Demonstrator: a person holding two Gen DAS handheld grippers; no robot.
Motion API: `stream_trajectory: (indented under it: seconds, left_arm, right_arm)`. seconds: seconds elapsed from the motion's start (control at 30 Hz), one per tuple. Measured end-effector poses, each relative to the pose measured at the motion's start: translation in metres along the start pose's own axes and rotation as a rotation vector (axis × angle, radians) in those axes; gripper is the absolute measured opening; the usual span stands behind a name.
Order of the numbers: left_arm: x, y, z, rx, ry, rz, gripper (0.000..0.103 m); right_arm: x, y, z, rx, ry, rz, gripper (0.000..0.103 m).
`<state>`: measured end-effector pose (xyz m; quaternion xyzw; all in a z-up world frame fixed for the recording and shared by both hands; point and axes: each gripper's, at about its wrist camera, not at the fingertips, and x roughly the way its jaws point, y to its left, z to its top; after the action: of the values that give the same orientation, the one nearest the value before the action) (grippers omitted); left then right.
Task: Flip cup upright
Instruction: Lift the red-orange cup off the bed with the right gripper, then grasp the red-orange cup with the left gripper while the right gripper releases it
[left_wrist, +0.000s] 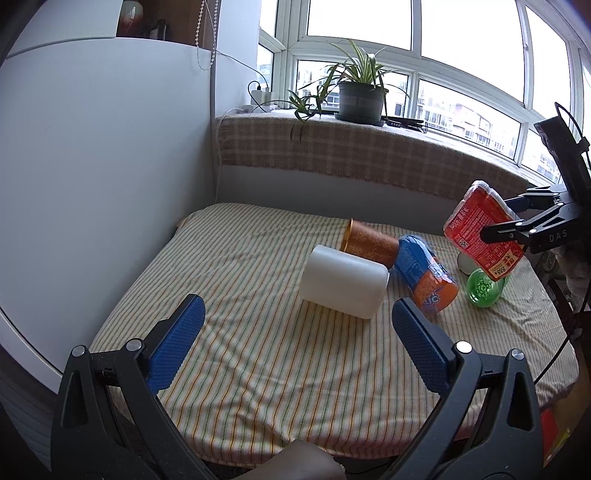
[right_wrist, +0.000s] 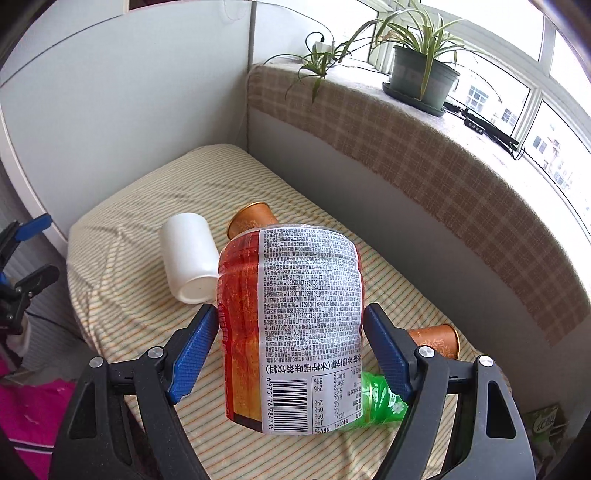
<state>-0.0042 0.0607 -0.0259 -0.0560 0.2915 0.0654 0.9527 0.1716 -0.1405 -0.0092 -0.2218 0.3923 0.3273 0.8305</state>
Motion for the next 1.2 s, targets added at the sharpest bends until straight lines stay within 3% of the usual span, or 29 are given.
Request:
stream_trajectory:
  seconds: [0.27,0.57,0.9,1.2]
  left_arm:
    - [-0.002,-0.014,0.000,0.032,0.005,-0.025,0.103]
    - [-0.002,-0.021,-0.002,0.066,0.014,-0.049,0.103]
    - [0.004,-0.025,0.000,0.103,0.054,-0.115,0.103]
    - [0.007,-0.038,0.013,0.224,0.056,-0.202,0.103]
  right_arm:
    - [-0.005,0.031,-0.047,-0.071,0.039,0.062,0.080]
    - [0.016,0.052,-0.083,-0.159,0.122,0.107,0.080]
    - [0.033,0.046,-0.091,-0.121,0.165,0.126,0.081]
    - [0.039,0.037,-0.094,-0.044,0.168,0.159,0.082]
